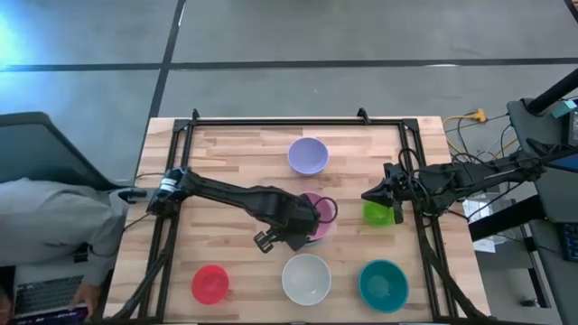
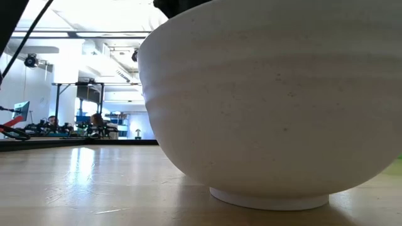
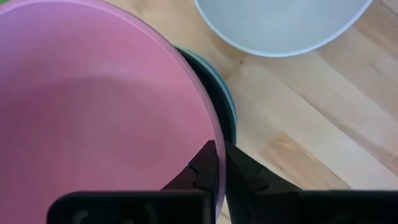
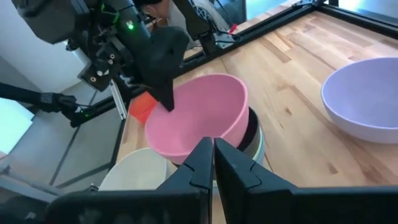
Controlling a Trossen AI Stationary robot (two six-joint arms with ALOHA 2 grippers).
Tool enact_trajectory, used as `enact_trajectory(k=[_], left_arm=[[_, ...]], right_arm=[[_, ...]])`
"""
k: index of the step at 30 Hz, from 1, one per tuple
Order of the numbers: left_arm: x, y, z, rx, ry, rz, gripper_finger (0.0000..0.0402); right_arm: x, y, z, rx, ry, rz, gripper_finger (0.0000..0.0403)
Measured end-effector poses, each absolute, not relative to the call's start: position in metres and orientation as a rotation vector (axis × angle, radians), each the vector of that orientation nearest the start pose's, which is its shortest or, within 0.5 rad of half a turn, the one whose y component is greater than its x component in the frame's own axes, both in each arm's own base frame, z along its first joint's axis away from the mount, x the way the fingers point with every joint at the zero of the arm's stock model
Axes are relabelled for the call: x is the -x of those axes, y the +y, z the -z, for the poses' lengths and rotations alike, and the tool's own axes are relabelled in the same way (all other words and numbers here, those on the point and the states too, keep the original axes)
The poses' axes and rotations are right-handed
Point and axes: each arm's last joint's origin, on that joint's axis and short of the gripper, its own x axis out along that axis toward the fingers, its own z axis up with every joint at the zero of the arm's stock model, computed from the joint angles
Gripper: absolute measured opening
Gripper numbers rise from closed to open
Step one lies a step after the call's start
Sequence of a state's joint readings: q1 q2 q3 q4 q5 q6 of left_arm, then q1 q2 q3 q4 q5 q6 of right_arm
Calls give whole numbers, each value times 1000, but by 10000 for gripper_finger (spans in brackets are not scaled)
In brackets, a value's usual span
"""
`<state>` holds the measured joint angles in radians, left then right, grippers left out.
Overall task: Nest bowls inside each other
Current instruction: Stack the pink bowl on top of the black bowl, then stack the purple bowl on top of the pink bowl
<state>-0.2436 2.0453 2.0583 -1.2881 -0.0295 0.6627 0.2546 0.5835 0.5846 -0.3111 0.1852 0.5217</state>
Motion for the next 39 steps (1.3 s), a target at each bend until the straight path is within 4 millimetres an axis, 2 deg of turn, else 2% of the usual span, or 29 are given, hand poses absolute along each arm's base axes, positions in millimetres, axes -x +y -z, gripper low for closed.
enact_trajectory(k=[14, 23, 28, 32, 36, 39], left_arm=[[-410, -101, -287, -762, 1219, 650, 5], [-409, -101, -287, -743, 1226, 658, 90], [-407, -100, -301, -693, 1216, 604, 134], [-398, -93, -320, -593, 1181, 509, 142], [-387, -70, -335, -381, 1171, 332, 129], [-374, -51, -345, -213, 1085, 200, 114]], right_arm=[[-133, 29, -280, -452, 313, 12, 9], [-133, 29, -280, -463, 313, 13, 9], [-133, 29, -280, -471, 313, 14, 9], [-134, 29, -280, -470, 315, 15, 9], [-136, 30, -278, -460, 326, 17, 9], [-142, 31, -276, -436, 341, 19, 9]])
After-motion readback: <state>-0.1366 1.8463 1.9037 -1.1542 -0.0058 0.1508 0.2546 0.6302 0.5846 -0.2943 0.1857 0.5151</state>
